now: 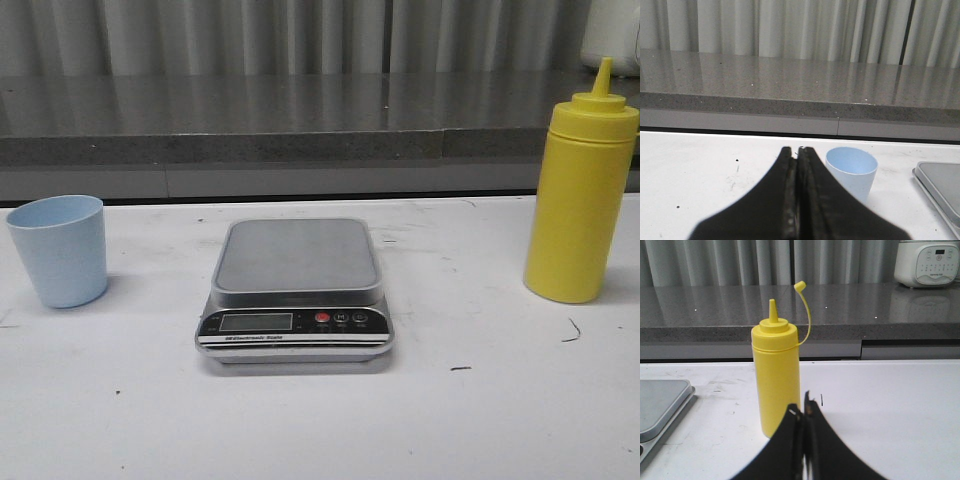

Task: Pour seasoning into cup on scale with both arms
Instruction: 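Move the left gripper toward the light blue cup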

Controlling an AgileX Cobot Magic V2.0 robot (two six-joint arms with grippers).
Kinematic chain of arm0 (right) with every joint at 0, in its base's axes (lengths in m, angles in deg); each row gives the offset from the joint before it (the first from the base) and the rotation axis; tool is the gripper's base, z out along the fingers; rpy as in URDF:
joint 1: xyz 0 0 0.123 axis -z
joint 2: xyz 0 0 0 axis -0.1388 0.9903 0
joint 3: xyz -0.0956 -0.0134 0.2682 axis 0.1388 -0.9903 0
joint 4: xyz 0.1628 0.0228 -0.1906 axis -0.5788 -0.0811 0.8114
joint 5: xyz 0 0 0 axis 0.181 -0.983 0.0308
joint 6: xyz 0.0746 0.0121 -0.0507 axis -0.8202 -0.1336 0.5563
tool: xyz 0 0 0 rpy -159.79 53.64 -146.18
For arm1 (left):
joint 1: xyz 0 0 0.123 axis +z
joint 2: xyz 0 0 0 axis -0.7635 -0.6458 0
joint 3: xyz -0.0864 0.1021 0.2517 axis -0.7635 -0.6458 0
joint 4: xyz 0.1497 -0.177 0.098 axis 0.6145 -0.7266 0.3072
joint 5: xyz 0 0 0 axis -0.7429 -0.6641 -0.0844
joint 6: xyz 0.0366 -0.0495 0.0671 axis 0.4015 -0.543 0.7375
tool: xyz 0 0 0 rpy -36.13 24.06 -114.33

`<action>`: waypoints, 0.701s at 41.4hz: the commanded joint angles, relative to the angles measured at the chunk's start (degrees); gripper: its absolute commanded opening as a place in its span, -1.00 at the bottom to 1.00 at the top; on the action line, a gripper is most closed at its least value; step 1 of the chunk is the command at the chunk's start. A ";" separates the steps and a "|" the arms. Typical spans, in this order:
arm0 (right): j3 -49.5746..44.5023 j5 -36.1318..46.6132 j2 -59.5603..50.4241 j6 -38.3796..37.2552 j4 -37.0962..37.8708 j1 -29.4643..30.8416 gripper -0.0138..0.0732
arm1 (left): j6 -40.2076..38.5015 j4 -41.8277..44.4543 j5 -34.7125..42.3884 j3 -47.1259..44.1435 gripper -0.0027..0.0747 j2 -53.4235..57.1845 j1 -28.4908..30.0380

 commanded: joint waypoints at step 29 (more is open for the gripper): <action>0.24 4.19 -1.05 0.47 0.11 0.02 -0.84 | 0.15 -0.54 8.30 -0.89 -0.98 1.30 -0.15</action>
